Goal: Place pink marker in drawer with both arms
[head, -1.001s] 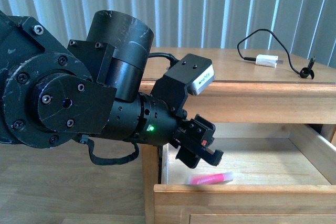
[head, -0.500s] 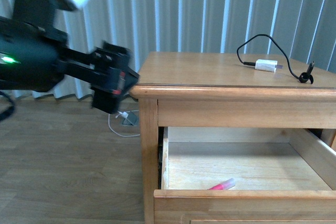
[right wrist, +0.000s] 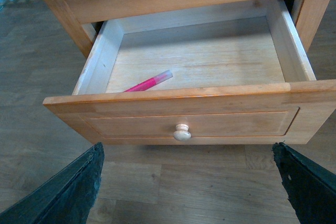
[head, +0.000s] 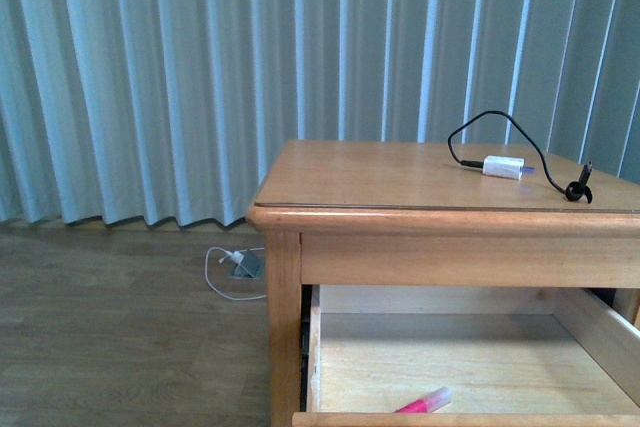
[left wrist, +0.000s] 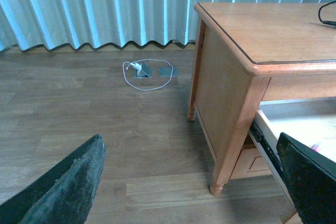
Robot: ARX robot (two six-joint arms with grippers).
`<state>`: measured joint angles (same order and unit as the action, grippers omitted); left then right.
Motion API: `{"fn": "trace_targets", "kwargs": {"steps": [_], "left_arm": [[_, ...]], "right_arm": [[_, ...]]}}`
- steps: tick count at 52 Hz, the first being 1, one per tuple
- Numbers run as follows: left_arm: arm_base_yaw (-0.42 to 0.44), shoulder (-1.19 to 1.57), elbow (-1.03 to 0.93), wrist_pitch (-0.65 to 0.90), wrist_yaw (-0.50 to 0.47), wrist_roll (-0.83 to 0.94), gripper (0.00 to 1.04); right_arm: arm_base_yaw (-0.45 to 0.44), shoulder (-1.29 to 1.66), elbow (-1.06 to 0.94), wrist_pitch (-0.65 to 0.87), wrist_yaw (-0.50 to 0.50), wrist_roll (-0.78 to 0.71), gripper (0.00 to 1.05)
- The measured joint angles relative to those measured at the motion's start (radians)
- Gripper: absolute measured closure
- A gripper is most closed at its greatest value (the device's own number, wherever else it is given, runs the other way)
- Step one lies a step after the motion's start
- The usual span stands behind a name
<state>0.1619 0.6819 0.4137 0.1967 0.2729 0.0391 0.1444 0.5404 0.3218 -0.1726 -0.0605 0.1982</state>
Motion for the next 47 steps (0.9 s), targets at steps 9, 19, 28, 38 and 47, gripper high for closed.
{"fn": "trace_targets", "kwargs": {"steps": [9, 19, 28, 38, 47], "left_arm": [[-0.024, -0.019, -0.044, 0.081, -0.112, -0.016, 0.18], [-0.065, -0.1, -0.161, 0.126, -0.181, -0.029, 0.51], [-0.159, -0.174, -0.24, 0.128, -0.266, -0.037, 0.84], [-0.16, -0.244, -0.295, 0.122, -0.273, -0.041, 1.01], [-0.16, -0.303, -0.33, 0.098, -0.273, -0.041, 1.01]], "right_arm": [[0.0, 0.0, 0.0, 0.0, 0.002, 0.0, 0.08], [0.0, 0.0, 0.0, 0.0, 0.002, 0.0, 0.08], [0.0, 0.0, 0.0, 0.0, 0.001, 0.0, 0.08], [0.0, 0.0, 0.0, 0.0, 0.002, 0.0, 0.08], [0.0, 0.0, 0.0, 0.0, 0.002, 0.0, 0.08]]}}
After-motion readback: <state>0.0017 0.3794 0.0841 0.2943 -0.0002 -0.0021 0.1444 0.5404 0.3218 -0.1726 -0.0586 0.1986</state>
